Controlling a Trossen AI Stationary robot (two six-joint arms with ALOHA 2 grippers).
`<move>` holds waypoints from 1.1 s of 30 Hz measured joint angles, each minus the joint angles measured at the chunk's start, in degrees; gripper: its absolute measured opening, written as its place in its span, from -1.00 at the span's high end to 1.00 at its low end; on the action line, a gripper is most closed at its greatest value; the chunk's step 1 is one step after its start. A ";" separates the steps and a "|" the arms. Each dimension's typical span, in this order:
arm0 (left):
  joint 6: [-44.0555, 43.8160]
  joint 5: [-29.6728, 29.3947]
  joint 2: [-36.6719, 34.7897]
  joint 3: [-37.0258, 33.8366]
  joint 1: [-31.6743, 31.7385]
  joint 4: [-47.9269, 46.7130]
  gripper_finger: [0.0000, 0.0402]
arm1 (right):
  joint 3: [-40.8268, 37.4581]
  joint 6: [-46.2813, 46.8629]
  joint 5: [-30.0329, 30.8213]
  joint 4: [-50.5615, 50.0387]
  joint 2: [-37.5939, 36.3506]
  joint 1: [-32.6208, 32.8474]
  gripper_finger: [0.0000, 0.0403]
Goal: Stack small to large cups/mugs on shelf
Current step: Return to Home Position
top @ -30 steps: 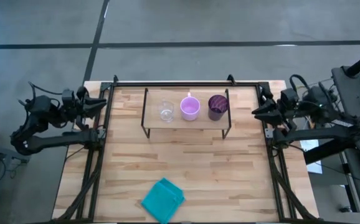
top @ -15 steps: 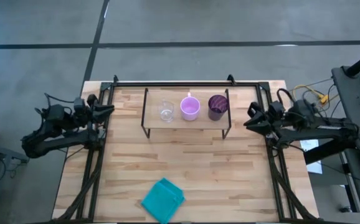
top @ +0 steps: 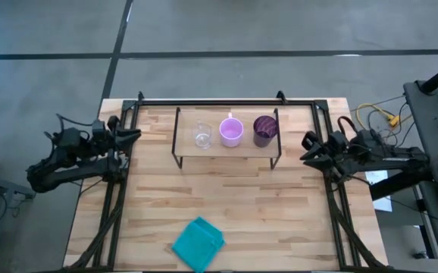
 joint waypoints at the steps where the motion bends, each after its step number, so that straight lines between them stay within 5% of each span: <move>1: 0.00 0.00 0.04 0.12 0.00 0.06 0.72 | -0.81 0.31 0.00 0.09 -1.16 0.00 0.62; 18: -0.39 0.00 0.04 -0.06 0.04 0.02 0.72 | -11.16 3.35 -1.70 0.24 -14.15 0.00 0.59; 33: 1.71 -0.15 0.02 -0.21 0.04 -3.05 0.72 | -14.72 1.40 -1.83 0.51 -14.25 -0.02 0.63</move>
